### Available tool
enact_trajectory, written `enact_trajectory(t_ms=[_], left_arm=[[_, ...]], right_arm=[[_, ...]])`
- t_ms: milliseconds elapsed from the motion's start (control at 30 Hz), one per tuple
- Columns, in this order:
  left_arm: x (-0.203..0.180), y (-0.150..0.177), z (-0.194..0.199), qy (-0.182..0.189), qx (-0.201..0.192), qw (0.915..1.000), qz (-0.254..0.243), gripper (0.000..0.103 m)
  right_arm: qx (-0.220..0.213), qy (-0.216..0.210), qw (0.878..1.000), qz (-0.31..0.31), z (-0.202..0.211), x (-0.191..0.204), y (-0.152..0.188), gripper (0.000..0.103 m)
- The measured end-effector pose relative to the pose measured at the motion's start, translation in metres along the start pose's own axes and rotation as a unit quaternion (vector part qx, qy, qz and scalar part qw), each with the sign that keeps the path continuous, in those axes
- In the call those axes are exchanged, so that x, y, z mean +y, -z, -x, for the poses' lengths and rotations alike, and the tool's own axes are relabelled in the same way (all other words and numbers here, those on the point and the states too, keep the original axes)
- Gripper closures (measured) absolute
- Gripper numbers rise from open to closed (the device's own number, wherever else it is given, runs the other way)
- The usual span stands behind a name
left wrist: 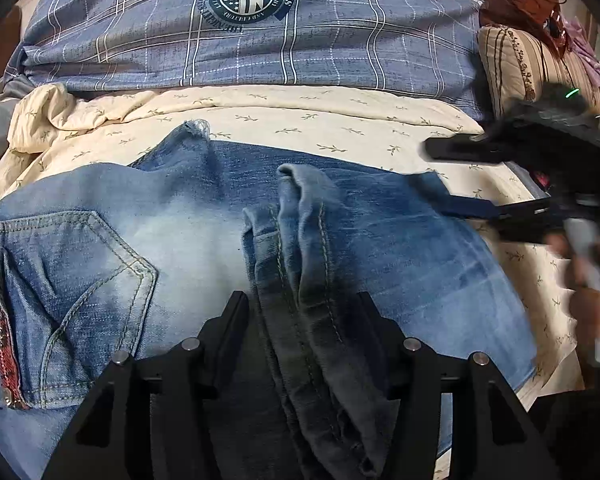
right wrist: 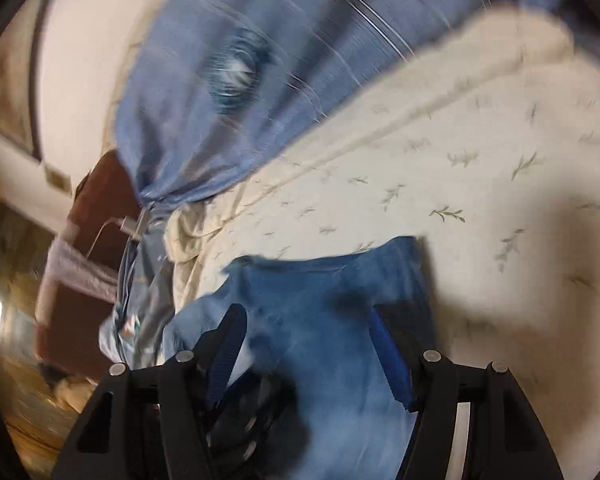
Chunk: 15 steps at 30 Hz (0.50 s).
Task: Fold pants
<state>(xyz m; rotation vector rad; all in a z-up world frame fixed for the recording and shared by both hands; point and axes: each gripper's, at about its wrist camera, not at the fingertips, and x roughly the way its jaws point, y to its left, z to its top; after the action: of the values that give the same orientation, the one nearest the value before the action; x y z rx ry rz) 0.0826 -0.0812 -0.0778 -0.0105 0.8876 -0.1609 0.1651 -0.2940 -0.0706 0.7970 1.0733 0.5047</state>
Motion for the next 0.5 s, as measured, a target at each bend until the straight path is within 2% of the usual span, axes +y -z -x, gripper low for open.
enact_trajectory(t_ms=[33,67,133,200,233,300,400,500], left_arm=[[0.000,0.000,0.000,0.000,0.000,1.0000,0.000,0.048],[0.000,0.000,0.001,0.000,-0.001,1.0000,0.001,0.048],[0.000,0.001,0.001,0.000,-0.001,1.0000,0.003,0.046],[-0.002,0.001,0.001,-0.001,-0.002,1.0000,0.003,0.045],[-0.003,0.001,0.001,0.000,-0.002,1.0000,0.003,0.043],[-0.003,0.001,0.002,0.003,-0.005,1.0000,0.004,0.043],[0.004,0.002,0.011,0.020,-0.013,0.9996,0.017,0.043],[0.023,0.001,0.038,0.039,-0.046,0.9970,0.048,0.043]], right_arm=[[-0.011,-0.032,0.999,-0.029,-0.002,-0.013,-0.004,0.041],[-0.014,-0.041,0.998,-0.041,0.003,-0.016,-0.004,0.041],[-0.015,-0.035,0.999,-0.013,0.013,0.001,-0.003,0.040],[-0.027,-0.046,0.999,0.011,0.020,0.015,-0.002,0.038],[-0.034,-0.052,0.998,0.016,0.021,0.017,-0.003,0.033],[-0.024,0.010,0.999,0.019,0.003,0.006,-0.009,0.029],[-0.039,-0.022,0.999,-0.014,0.019,-0.003,-0.004,0.030],[-0.050,-0.027,0.998,0.026,0.046,0.018,0.013,0.030]])
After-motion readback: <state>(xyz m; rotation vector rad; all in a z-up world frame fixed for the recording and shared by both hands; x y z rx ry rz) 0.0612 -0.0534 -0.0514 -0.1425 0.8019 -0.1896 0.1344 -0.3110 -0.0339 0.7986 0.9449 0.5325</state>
